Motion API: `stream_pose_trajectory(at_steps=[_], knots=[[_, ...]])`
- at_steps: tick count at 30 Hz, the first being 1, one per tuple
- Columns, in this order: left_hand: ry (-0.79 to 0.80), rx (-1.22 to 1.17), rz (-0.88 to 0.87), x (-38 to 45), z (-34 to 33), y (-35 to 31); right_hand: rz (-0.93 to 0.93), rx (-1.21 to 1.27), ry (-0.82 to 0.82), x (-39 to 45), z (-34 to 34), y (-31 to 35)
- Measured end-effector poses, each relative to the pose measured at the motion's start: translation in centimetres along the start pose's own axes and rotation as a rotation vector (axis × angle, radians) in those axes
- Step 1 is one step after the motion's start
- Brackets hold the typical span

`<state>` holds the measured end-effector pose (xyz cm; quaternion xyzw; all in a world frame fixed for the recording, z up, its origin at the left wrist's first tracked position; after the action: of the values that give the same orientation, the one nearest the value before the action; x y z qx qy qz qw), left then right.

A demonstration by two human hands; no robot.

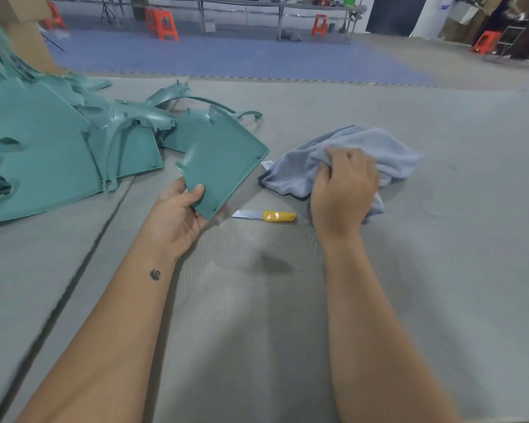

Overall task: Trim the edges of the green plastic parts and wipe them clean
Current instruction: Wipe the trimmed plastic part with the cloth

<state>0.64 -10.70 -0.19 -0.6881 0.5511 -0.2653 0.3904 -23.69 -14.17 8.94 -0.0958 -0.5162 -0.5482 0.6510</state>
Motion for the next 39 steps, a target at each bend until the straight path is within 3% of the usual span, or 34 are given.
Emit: stream_pose_trajectory(at_steps=[2, 4, 6, 7, 9, 12, 14, 16, 21, 23, 25, 27, 30, 33, 34, 37, 39], knots=[[-0.015, -0.030, -0.020, 0.0, 0.0, -0.2, 0.093, 0.093, 0.039, -0.6, -0.4, 2.1], [-0.041, -0.034, -0.042, 0.0, 0.2, -0.4, -0.040, 0.126, 0.393, -1.3, -3.4, 1.6], [-0.070, -0.029, -0.060, 0.0, 0.4, -0.6, -0.137, -0.060, 0.842, -3.2, -6.7, 0.3], [-0.080, -0.028, -0.064, 0.0, 0.5, -0.6, -0.121, -0.092, 0.901, -3.6, -7.2, 0.2], [-0.093, -0.023, -0.065, 0.1, 0.6, -0.6, -0.099, 0.054, 0.733, -2.9, -6.4, 0.8], [-0.099, -0.011, -0.057, 0.1, 0.7, -0.5, -0.147, 0.269, 0.179, -1.1, -2.3, 0.2], [-0.101, -0.014, -0.054, 0.2, 0.8, -0.4, -0.292, 0.251, 0.005, -0.5, -0.8, -2.1], [-0.104, -0.017, -0.056, 0.3, 0.8, -0.4, -0.461, 0.149, 0.041, -0.5, -0.7, -4.5], [-0.110, 0.007, -0.058, 0.3, 0.8, -0.5, -0.745, -0.001, 0.364, -2.2, -1.8, -7.8], [-0.110, 0.006, -0.057, 0.3, 0.8, -0.5, -0.682, -0.034, 0.394, -1.9, -1.8, -7.5], [-0.110, 0.007, -0.057, 0.2, 0.8, -0.4, -0.491, -0.095, 0.348, -0.5, -1.4, -6.0], [-0.107, 0.010, -0.058, 0.2, 0.7, -0.4, -0.335, -0.060, 0.402, 0.3, -2.0, -4.2], [-0.104, 0.010, -0.056, 0.1, 0.6, -0.4, -0.301, 0.088, 0.646, -0.5, -3.8, -2.0], [-0.120, -0.004, -0.055, -0.1, 0.7, -0.5, -0.187, -0.128, 1.024, -2.9, -5.6, -0.9], [-0.124, -0.009, -0.054, -0.1, 0.7, -0.5, -0.172, -0.211, 1.083, -3.3, -5.8, -1.2], [-0.119, -0.011, -0.056, -0.1, 0.7, -0.5, -0.200, -0.167, 0.893, -2.0, -4.9, -1.4], [-0.108, 0.001, -0.070, -0.1, 0.6, -0.6, -0.308, 0.129, 0.615, -0.5, -3.5, -1.0]])
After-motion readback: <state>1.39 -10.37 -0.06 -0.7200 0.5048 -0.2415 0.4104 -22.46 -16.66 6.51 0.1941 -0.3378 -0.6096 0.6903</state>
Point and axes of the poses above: each hand's wrist, its own x-axis towards the middle knuckle, its own z-axis out of the back of the hand, y = z × x, the point moved 8 cm from there along x, towards the middle knuckle, and after that the axes turned 2 degrees about y, right-handed, at the moved point
